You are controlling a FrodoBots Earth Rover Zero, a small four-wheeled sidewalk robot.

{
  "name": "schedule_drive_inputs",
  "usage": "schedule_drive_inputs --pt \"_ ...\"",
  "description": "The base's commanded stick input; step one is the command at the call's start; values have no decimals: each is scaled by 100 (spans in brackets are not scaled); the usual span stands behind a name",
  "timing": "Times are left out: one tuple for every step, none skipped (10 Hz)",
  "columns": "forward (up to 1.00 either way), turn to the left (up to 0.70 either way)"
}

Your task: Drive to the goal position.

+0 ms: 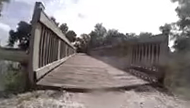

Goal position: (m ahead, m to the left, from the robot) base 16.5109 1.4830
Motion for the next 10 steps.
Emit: schedule_drive_inputs --pt "70 14" --pt "70 8" --pt "70 3" --pt "70 0" --pt "70 0" --pt "70 4" --pt "70 20" --pt "70 33" --pt "70 8" --pt "70 0"
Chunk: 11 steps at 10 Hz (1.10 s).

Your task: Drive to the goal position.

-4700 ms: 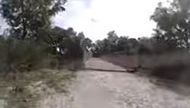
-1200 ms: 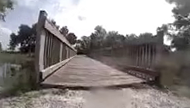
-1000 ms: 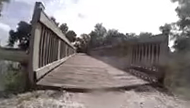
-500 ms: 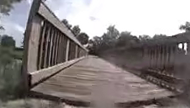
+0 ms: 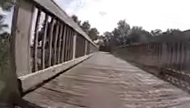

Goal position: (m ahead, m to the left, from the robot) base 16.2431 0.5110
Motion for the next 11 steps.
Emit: schedule_drive_inputs --pt "70 0" --pt "70 0" --pt "70 0" --pt "70 0" --pt "70 0" --pt "70 0" --pt "70 0" --pt "70 0" --pt "70 0" --pt "70 0" --pt "70 0"
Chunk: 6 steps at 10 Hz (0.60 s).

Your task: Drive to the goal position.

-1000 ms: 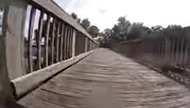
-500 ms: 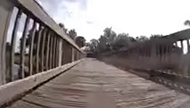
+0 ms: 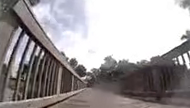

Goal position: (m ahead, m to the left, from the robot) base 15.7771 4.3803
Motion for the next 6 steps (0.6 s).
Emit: schedule_drive_inputs --pt "70 0" --pt "70 0" --pt "70 0" --pt "70 0" --pt "70 0" --pt "70 0"
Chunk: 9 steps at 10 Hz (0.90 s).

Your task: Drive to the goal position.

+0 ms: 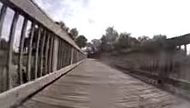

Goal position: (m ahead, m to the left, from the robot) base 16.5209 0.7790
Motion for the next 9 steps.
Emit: schedule_drive_inputs --pt "70 0" --pt "70 0" --pt "70 0" --pt "70 0" --pt "70 0" --pt "70 0" --pt "70 0" --pt "70 0" --pt "70 0"
